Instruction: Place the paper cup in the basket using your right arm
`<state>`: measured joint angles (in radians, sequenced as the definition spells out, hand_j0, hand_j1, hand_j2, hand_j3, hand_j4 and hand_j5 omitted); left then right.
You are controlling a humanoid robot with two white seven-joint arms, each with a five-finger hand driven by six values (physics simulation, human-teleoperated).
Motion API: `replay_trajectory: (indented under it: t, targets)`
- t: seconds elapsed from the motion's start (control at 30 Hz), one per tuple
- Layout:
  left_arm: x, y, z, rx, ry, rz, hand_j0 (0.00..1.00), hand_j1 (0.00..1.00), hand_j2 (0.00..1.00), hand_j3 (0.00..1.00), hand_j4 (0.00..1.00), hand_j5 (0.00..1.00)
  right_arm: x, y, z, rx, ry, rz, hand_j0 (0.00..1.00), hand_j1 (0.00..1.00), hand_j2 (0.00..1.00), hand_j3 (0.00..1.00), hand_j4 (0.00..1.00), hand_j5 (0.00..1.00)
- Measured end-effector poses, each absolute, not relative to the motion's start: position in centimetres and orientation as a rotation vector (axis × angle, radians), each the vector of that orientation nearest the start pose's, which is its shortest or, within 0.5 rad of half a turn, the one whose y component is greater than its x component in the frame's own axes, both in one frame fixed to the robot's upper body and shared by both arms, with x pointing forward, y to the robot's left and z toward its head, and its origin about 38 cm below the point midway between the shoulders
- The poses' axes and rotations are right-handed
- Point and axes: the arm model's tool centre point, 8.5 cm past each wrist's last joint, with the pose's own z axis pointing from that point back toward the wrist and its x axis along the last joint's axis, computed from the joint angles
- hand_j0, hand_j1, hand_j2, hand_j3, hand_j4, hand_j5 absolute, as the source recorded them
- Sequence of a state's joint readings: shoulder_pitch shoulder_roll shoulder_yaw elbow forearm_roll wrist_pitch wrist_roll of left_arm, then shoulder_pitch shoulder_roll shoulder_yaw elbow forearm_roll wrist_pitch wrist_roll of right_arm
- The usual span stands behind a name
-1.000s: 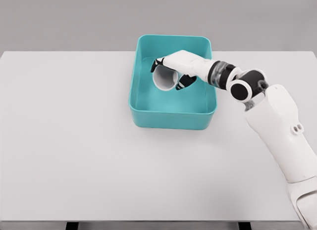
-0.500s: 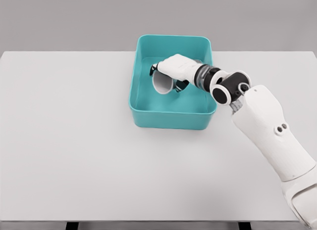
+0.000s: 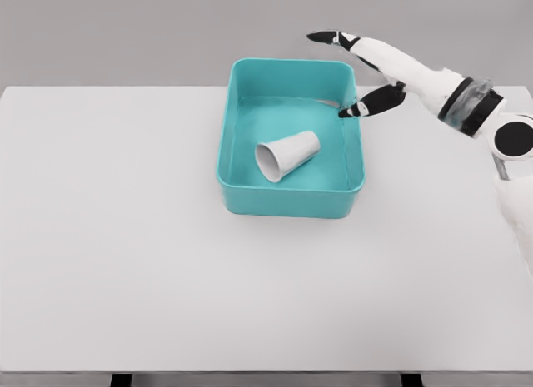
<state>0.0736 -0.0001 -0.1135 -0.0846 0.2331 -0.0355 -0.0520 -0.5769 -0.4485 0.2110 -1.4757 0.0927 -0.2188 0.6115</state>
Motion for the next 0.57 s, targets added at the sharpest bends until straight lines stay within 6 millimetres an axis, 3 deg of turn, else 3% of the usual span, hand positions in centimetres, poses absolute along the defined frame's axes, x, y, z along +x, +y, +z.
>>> replay_trajectory:
  t: [0.1,0.2,0.4,0.57]
  targets:
    - [-1.4,26.4,-26.3,0.027,-0.054,0.117,1.0,1.0,1.0,1.0,1.0,1.0,44.5,-32.7,24.0,-0.098,-1.789,1.077,1.0,1.0,1.0,1.0,1.0,1.0]
    - [-1.4,26.4,-26.3,0.027,-0.054,0.117,1.0,1.0,1.0,1.0,1.0,1.0,42.6,-36.7,23.0,-0.131,-1.771,0.999,1.0,1.0,1.0,1.0,1.0,1.0]
    - [-1.5,26.4,-26.3,0.027,-0.053,0.117,1.0,1.0,1.0,1.0,1.0,1.0,42.1,-39.4,24.5,-0.192,-1.795,0.971,1.0,1.0,1.0,1.0,1.0,1.0]
    - [-1.4,26.4,-26.3,0.027,-0.053,0.117,1.0,1.0,1.0,1.0,1.0,1.0,42.5,-40.2,23.4,-0.217,-1.758,0.955,1.0,1.0,1.0,1.0,1.0,1.0]
